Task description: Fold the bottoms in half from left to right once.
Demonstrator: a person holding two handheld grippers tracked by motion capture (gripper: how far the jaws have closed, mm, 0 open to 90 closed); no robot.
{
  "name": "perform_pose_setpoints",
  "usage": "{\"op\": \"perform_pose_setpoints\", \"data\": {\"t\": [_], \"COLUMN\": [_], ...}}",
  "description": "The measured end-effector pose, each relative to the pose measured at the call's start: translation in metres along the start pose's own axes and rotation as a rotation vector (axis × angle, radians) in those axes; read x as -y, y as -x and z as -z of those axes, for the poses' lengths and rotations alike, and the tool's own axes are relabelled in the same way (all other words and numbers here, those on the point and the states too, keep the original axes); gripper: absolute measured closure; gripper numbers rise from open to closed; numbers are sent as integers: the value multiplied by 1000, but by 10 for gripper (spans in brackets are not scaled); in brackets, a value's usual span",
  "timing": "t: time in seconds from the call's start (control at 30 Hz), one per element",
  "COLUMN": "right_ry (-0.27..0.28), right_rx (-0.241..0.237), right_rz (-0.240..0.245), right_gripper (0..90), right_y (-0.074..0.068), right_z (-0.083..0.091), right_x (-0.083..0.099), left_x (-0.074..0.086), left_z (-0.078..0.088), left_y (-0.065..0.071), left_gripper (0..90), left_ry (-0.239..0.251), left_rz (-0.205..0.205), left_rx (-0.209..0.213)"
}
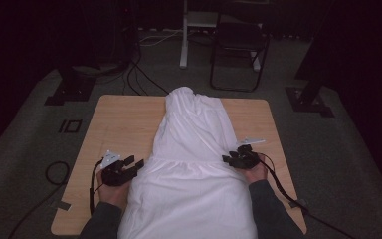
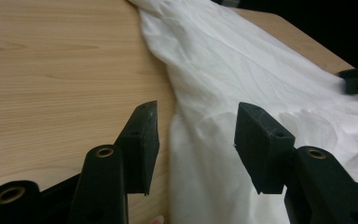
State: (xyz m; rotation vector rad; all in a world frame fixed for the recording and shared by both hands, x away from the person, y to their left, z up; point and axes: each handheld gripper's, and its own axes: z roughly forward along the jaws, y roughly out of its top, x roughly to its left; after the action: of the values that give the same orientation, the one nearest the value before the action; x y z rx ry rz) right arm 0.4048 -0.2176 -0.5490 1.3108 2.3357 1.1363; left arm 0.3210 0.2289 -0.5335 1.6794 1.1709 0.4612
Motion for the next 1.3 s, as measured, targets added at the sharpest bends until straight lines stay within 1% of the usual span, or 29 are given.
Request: {"op": "perform_pose_setpoints", "data": {"t": [0.03,0.07,0.1,0.13,0.17,0.2,0.23,0.27,0.3,0.37,0.43,0.47,0.53,0.57,0.6,0.67,0.73,0.8,0.83,0.87,0.9,0.93,0.97,1.0,1.1,1.13,1.17,1.2,1.3], "right_ry": [-17,41,113,166,224,252,257,245,226,161,119,110,97,91,87,87,87,92,96,99,101,103,103,103,98,98,97,94,92], "right_rx": [22,77,103,123,162,211,227,218,222,229,218,206,200,201,203,200,199,196,195,195,194,194,195,194,191,186,184,178,161], "right_rz": [17,34,25,11,3,12,1,-17,-28,-42,-69,-84,-100,-97,-92,-95,-92,-96,-97,-96,-96,-97,-95,-93,-84,-74,-68,-60,-62], "right_gripper": [848,874,878,878,878,878,877,876,875,872,871,870,867,865,863,861,857,856,855,855,854,854,854,854,855,855,855,855,855], "right_y": [0,-1,-1,1,2,5,11,17,21,29,34,35,36,37,37,37,37,37,37,37,37,37,37,36,33,30,28,26,20], "right_z": [-1,6,18,27,39,47,51,50,46,31,16,11,4,2,1,1,1,0,1,0,1,1,1,1,2,2,3,4,7], "right_x": [-1,-3,-6,-9,-13,-16,-18,-18,-16,-7,3,7,12,13,14,14,14,15,15,16,16,17,17,17,19,20,22,24,29], "left_x": [-1,-2,-4,-7,-10,-15,-19,-23,-28,-37,-48,-51,-56,-56,-55,-51,-46,-41,-40,-37,-35,-34,-32,-31,-26,-25,-24,-22,-17], "left_z": [-1,0,1,2,3,4,4,4,2,-5,-22,-29,-53,-61,-76,-96,-109,-117,-118,-117,-116,-114,-112,-110,-98,-95,-90,-85,-71], "left_y": [3,6,7,9,10,12,14,15,17,20,23,24,25,26,26,27,27,25,23,21,18,16,13,11,8,8,8,7,8], "left_gripper": [494,494,493,492,491,486,483,480,474,457,419,405,390,389,385,359,358,366,426,548,690,800,881,889,897,898,899,899,900], "left_ry": [-3,2,6,18,32,39,49,60,61,57,16,1,-54,-71,-108,-158,-184,-198,-200,-197,-194,-189,-178,-171,-154,-150,-139,-131,-120], "left_rz": [-21,-35,-46,-56,-62,-71,-79,-86,-94,-104,-123,-127,-139,-140,-138,-131,-138,-119,-115,-105,-92,-89,-79,-69,-81,-85,-83,-76,-66], "left_rx": [1,2,4,5,6,5,4,1,-3,-5,-5,-8,-11,-15,-7,4,-10,-31,-33,-32,-20,-30,-32,-28,-37,-37,-44,-40,-32]}}
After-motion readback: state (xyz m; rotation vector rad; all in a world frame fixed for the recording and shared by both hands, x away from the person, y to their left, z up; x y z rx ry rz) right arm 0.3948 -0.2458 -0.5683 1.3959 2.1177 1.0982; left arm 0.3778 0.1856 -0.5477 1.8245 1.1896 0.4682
